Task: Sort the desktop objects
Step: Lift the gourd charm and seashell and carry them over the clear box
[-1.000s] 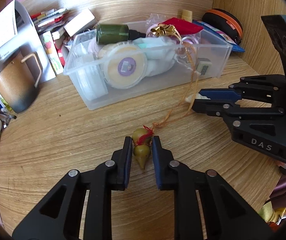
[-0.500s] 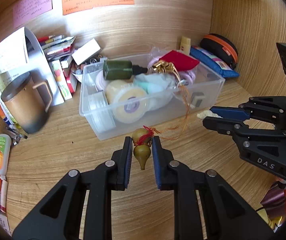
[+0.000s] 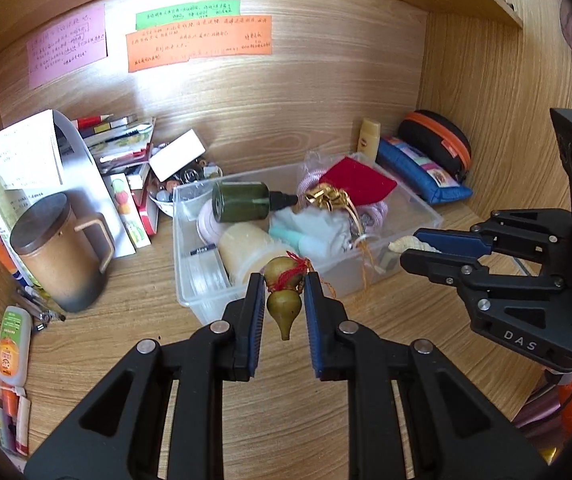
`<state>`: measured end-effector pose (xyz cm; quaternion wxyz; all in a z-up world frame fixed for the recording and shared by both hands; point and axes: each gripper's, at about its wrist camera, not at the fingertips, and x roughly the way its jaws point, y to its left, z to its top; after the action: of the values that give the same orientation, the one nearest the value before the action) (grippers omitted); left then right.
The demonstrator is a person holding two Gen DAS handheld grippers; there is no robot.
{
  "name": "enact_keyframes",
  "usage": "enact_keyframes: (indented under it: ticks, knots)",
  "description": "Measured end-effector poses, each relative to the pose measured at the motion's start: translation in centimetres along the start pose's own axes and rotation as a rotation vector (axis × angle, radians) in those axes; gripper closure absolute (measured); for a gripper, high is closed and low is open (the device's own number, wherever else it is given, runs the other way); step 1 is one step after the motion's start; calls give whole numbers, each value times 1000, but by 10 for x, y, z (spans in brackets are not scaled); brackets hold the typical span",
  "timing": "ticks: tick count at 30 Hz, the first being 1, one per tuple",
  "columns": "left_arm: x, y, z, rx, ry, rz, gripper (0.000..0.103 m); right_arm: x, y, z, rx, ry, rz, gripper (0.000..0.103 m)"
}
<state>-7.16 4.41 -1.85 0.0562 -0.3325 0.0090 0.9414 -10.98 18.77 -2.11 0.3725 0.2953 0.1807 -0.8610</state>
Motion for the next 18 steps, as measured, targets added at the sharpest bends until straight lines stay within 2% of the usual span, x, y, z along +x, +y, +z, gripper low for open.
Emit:
enact_keyframes:
  ticks: [9,18]
  knots:
    - [8,19,22,-38,-15,-34,84,14,-7,14,2,3,7,87]
    - [30,17,36,-12,1,-41,84,34,-20,18,29,18,13,87]
